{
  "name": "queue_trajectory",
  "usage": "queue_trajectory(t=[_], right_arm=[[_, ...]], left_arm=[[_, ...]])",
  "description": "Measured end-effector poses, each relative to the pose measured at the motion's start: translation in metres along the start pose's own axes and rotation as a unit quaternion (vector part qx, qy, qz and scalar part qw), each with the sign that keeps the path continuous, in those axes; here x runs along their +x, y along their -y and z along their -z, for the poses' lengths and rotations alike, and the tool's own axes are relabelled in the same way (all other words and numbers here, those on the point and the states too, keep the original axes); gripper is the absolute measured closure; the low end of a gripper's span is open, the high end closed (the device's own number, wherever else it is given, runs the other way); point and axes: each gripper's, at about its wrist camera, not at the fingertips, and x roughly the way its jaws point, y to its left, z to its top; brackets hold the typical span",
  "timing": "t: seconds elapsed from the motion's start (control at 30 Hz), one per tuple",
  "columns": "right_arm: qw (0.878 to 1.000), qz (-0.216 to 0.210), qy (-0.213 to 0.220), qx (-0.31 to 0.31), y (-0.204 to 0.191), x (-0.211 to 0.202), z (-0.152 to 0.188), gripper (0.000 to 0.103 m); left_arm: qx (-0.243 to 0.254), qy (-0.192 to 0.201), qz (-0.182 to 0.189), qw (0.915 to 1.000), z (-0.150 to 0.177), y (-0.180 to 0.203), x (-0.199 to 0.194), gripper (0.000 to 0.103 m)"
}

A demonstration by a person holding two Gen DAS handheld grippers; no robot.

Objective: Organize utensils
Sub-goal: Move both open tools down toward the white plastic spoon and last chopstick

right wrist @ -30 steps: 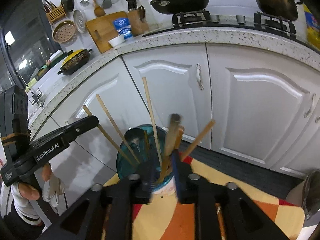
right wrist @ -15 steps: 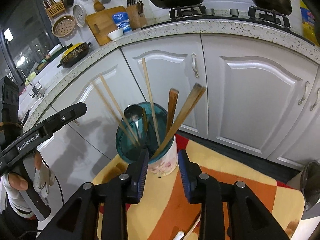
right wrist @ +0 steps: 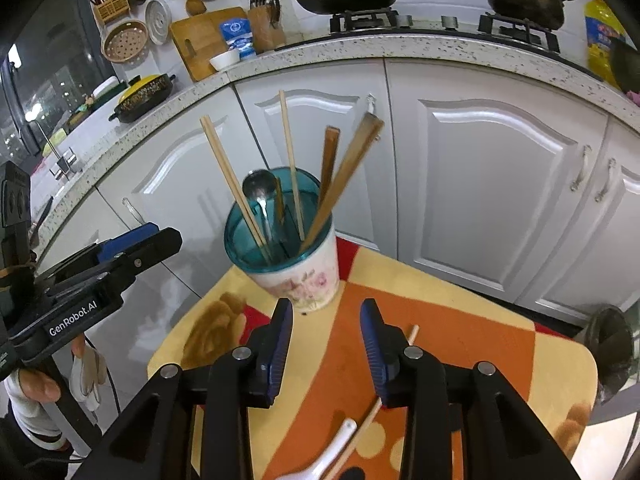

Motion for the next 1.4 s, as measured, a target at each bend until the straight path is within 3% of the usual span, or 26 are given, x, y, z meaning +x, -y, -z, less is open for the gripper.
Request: queue_trajectory(t=[0.5,0.93,1.4], right_arm=[[0.999,0.027,-0.014,0.012,0.014,-0.016,0.042,0.066],[0.997,0.046,-0.060,0.029,0.036,-0.001,0.081,0.065],[0.992,0.056,-0.103,0.041,0.050,0.022,0.105,0.065]], left_arm=[[0.021,-0.026,0.002,0.9995,0.039,0.029,0.000,0.060],[0.033,-0.056,0.011,0.9978,0.061,0.037,0.009,0.059],[0.047,-0.131,0.079,0.9871,0.098,0.043,0.039,0.060]])
